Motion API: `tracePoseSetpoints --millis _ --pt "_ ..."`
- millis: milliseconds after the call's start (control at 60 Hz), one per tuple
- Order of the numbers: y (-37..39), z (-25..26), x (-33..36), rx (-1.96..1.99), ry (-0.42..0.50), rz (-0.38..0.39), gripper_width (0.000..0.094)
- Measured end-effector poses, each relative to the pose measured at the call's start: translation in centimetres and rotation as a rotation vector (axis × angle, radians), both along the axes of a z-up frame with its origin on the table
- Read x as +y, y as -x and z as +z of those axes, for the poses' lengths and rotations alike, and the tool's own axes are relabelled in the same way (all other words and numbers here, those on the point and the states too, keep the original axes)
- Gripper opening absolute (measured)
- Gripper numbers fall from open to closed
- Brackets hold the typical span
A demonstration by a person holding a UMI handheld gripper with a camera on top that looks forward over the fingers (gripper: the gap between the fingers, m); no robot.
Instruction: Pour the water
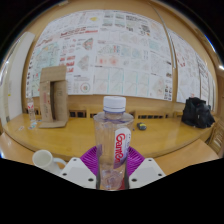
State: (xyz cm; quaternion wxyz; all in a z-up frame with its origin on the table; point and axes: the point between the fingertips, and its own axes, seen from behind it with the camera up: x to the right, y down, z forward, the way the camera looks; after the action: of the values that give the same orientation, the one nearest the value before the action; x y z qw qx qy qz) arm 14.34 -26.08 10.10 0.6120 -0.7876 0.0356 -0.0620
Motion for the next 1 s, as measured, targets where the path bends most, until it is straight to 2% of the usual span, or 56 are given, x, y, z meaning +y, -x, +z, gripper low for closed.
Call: tracePoseSetpoints --millis 167,183,233,317,433,517,567,617,717,1000 --pt "-1.8 -5.2 -0.2 0.032 0.067 -0.017 0.0317" --pt "-1.7 -4.5 0.2 0.031 0.025 -0.015 0.0319" --pt "-2.1 -4.6 -0.1 0.038 0.027 -0.025 0.0321" --pt "-2.1 -4.9 -0.5 0.041 0.031 -0.033 0.0394" --pt "-2.2 -5.2 -0.8 0.033 0.063 -0.053 0.0553" --pt "-1.5 -5.1 -1.8 0.055 0.121 -0.056 0.0873" --pt "-1.4 -5.0 -2.6 0.067 0.141 -0.061 0.0826" --pt "-1.1 -4.5 -4.0 0.064 0.154 -0.084 0.0861" --pt "-0.1 -3.2 -7.4 0.039 0.182 -0.106 0.0853" --pt "7.5 1.9 -23.7 0.01 0.256 -0.106 0.0849"
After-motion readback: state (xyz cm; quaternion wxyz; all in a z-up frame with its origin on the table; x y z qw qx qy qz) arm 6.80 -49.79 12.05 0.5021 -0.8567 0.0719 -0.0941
